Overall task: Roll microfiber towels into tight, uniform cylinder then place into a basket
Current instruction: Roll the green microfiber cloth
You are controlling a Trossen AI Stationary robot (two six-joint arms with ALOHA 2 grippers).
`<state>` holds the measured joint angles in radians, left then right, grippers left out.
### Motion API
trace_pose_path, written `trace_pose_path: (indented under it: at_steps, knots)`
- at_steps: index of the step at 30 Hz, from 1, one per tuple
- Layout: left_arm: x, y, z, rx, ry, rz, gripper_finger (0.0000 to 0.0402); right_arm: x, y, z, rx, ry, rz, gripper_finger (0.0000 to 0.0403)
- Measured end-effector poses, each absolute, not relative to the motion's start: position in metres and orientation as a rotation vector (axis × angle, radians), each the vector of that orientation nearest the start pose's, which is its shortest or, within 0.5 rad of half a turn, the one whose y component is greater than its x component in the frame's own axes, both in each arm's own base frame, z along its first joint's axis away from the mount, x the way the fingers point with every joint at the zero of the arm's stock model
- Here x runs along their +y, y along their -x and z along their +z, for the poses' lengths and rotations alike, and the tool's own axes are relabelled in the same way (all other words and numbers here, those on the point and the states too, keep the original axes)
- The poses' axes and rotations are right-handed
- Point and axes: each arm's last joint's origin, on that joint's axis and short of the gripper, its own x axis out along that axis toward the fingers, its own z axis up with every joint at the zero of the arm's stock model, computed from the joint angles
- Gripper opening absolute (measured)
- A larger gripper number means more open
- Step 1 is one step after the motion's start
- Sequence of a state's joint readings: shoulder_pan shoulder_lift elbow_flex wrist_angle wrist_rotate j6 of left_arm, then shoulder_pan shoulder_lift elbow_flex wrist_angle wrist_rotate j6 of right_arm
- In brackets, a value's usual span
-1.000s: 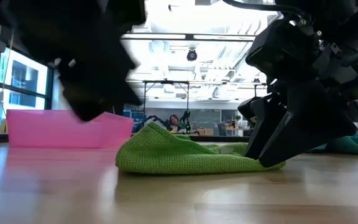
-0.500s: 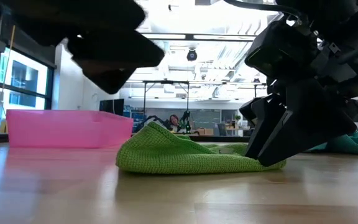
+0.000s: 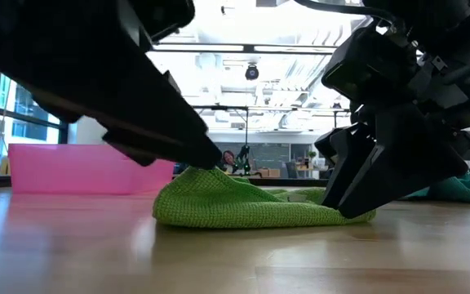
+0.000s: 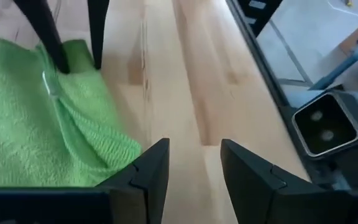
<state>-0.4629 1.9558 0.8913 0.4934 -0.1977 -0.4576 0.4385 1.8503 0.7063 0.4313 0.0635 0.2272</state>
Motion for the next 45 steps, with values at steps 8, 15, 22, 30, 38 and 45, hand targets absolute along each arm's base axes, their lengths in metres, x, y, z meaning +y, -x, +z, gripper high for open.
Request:
trace_pose_path:
  at_steps: [8,15,22,30,38,45]
  knots:
    - [-0.15,-0.335,0.093,0.678,0.242,-0.045,0.0133,0.135,-0.292,0.096,0.73,-0.037,0.277,0.0103]
    - [-0.152,-0.334,0.101,0.651,0.186,-0.041,0.0133,0.135,-0.292,0.096,0.731,-0.037,0.277,0.0103]
    - [-0.148,-0.33,0.097,0.688,0.12,0.03,0.0133,0.135,-0.292,0.096,0.731,-0.037,0.277,0.0103]
    - [-0.147,-0.327,0.095,0.719,0.127,0.064,0.0133,0.135,-0.292,0.096,0.731,-0.037,0.275,0.0103]
    - [-0.151,-0.327,0.095,0.747,0.321,0.045,0.0133,0.134,-0.291,0.103,0.721,0.029,0.305,0.0103]
    - [-0.153,-0.327,0.096,0.752,0.466,0.061,0.0133,0.146,-0.295,0.123,0.727,0.142,0.374,0.0104]
